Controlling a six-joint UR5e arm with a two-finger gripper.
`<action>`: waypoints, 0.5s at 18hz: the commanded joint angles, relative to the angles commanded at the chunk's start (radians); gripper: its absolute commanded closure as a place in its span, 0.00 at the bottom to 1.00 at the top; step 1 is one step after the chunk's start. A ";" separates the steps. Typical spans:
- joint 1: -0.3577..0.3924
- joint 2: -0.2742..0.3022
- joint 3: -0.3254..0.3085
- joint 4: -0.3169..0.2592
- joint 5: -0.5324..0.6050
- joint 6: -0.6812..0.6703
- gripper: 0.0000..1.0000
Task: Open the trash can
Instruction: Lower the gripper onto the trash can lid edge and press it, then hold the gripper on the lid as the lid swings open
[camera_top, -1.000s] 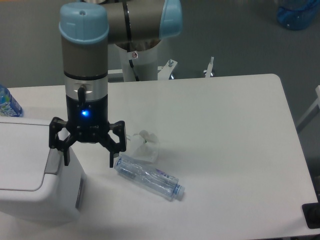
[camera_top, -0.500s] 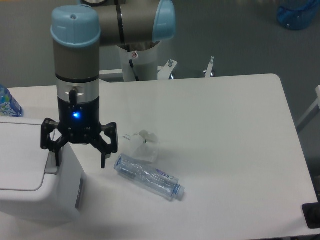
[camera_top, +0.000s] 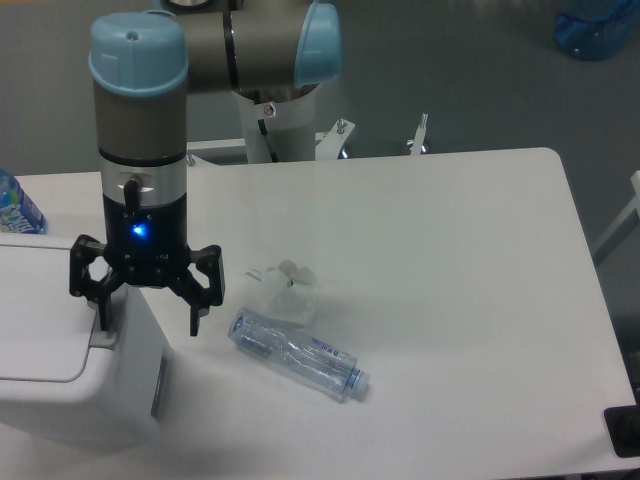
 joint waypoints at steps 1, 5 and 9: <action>0.000 0.000 0.000 0.000 0.000 0.000 0.00; 0.000 -0.002 -0.002 0.000 0.000 0.000 0.00; 0.000 -0.006 -0.002 0.000 0.000 0.000 0.00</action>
